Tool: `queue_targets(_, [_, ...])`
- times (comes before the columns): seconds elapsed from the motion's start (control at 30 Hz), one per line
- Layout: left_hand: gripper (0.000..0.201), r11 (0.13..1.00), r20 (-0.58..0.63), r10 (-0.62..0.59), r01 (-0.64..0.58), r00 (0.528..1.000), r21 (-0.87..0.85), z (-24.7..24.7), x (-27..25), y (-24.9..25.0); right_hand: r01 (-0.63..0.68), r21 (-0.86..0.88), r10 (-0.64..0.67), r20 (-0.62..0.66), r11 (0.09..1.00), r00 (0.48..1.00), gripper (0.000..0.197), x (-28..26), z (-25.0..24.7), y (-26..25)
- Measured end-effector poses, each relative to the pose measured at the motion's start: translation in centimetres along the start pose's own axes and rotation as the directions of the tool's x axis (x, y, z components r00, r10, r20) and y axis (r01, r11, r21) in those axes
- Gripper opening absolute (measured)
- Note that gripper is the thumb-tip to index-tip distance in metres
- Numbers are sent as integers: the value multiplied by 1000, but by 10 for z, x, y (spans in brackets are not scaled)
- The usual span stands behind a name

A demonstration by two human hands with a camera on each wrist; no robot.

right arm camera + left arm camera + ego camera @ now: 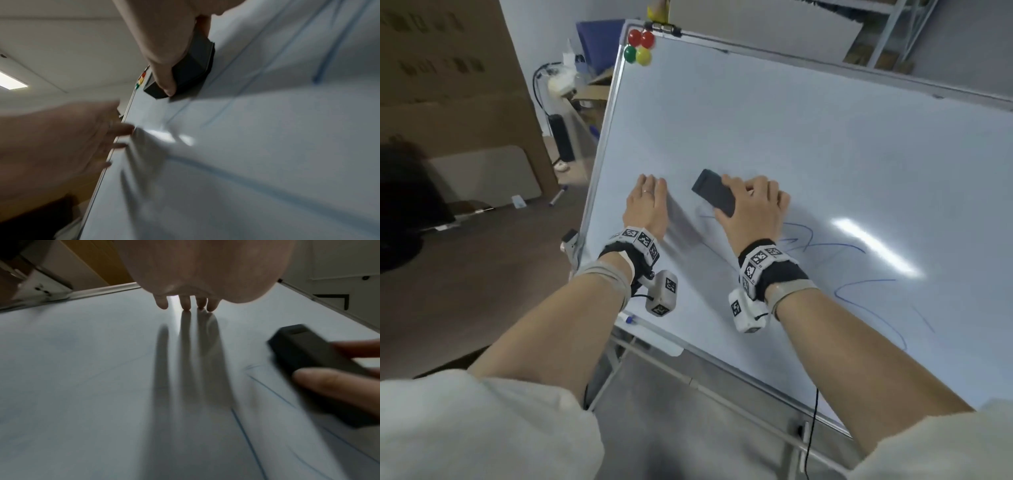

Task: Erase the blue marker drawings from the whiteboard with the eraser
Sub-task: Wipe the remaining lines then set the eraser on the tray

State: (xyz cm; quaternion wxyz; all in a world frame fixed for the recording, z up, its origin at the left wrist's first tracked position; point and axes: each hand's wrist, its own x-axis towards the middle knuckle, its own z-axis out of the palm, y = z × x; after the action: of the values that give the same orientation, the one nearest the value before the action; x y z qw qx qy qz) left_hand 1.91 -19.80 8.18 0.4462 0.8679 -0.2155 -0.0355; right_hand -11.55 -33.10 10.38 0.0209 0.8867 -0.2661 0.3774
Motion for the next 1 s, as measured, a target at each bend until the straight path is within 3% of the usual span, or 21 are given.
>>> queue_targets(0.13, [67, 997, 45, -12, 16, 999, -80, 3, -5, -17, -116, 16, 117, -77, 993, 990, 51, 27, -6, 2])
queue_targets(0.23, [65, 978, 49, -4, 14, 999, -210, 12, -8, -22, 8, 4, -8, 23, 1000, 1000, 54, -8, 10, -10])
queue_targets(0.3, [70, 979, 51, -16, 26, 999, -200, 18, -13, -32, 150, -13, -147, 127, 989, 981, 58, -44, 23, -14])
queue_targets(0.37, [80, 983, 49, -14, 23, 999, -184, 19, -15, -36, 215, -29, -206, 187, 976, 961, 58, -56, 24, -15])
queue_targets(0.43, [76, 986, 66, -26, 36, 997, -162, 15, -16, -32, 143, -53, -133, 171, 988, 976, 54, -35, 15, -14])
queue_targets(0.53, [72, 989, 59, -61, 68, 996, -133, 10, -16, -24, -90, -4, 90, 26, 996, 996, 51, 7, -5, -7])
queue_targets(0.6, [77, 990, 49, -62, 68, 997, -125, 11, -15, -24, -126, 10, 126, -4, 992, 992, 50, 11, -10, -5])
queue_targets(0.67, [85, 990, 50, -62, 68, 997, -127, 13, -18, -26, -58, -23, 59, 56, 998, 997, 51, -9, -9, -7])
queue_targets(0.77, [74, 991, 61, -62, 69, 996, -118, 20, -24, -28, 147, -81, -127, 209, 986, 970, 55, -56, 1, -5])
queue_targets(0.83, [73, 991, 43, -73, 77, 996, -105, 23, -28, -26, 182, -89, -157, 234, 979, 960, 55, -60, -2, 1])
queue_targets(0.93, [80, 992, -1, -99, 99, 995, -78, 27, -30, -21, -25, -88, 32, 82, 996, 996, 50, -28, -23, 17])
queue_targets(1.0, [77, 993, -1, -97, 96, 995, -64, 29, -33, -18, -169, -50, 169, -11, 984, 986, 49, -7, -39, 32])
